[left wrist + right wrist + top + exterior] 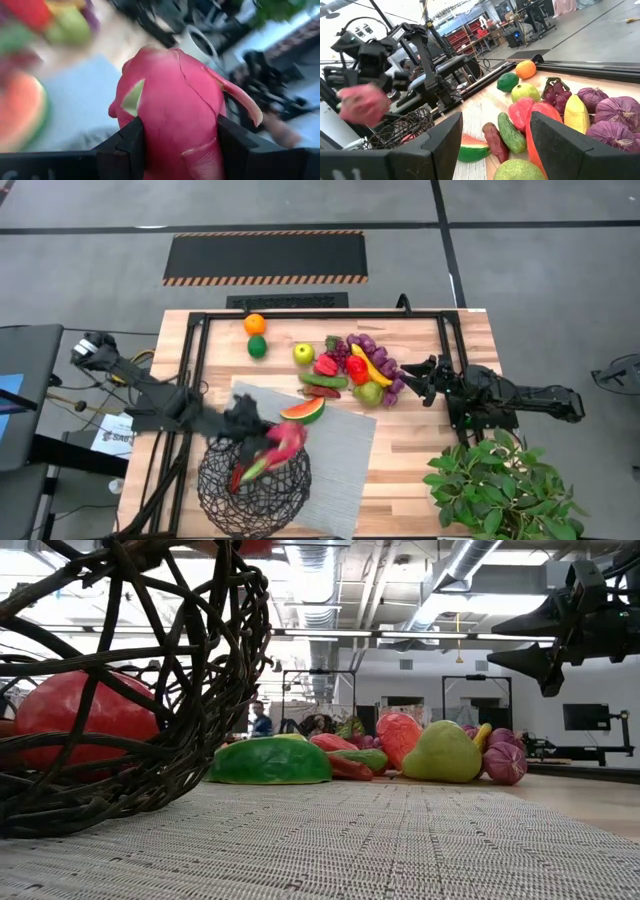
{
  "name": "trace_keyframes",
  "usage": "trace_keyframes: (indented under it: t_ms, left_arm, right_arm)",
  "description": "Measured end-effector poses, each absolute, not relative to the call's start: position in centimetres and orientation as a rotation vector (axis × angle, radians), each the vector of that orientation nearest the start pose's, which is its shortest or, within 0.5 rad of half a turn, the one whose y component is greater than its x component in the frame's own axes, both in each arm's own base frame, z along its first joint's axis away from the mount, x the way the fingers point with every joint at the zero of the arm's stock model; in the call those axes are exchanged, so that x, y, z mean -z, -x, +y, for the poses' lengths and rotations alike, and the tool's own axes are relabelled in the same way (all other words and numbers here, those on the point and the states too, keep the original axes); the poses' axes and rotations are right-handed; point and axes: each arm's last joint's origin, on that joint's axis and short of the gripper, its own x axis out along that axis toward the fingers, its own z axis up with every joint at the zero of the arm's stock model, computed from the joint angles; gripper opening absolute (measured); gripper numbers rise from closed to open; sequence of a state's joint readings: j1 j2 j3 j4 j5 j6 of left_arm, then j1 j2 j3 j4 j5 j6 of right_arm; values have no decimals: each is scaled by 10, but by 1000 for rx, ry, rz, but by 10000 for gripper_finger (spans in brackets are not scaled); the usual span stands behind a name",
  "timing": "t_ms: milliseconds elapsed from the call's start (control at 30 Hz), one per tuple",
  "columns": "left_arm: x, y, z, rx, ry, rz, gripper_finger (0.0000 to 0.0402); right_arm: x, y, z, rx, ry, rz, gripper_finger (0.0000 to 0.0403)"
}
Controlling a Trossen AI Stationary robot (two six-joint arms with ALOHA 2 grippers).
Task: Build produce basket
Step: Put the pink dragon fruit into the mesh basket
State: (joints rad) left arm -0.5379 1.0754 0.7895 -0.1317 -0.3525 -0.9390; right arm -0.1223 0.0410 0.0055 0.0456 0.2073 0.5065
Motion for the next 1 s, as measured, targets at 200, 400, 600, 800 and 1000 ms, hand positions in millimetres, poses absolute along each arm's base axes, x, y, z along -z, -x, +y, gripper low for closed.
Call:
trace_keyframes:
  t_ms: [200, 400, 600, 800, 1000]
  left_arm:
    - [-267, -194, -152, -8, 897, 529, 154]
    - [-250, -184, -179, -17, 971, 628, 155]
    - [-232, -182, -189, -56, 927, 717, 155]
    - [-215, -186, -196, -32, 813, 806, 155]
    - [-208, -188, -195, -55, 695, 797, 155]
  right_arm:
    - [-167, -98, -18, 321, -500, -93, 255]
    - [-166, -98, -18, 320, -500, -93, 255]
    - [-166, -98, -18, 321, -500, -93, 255]
    - [-167, -98, -18, 321, -501, -93, 255]
    - [-167, -98, -18, 321, -501, -93, 255]
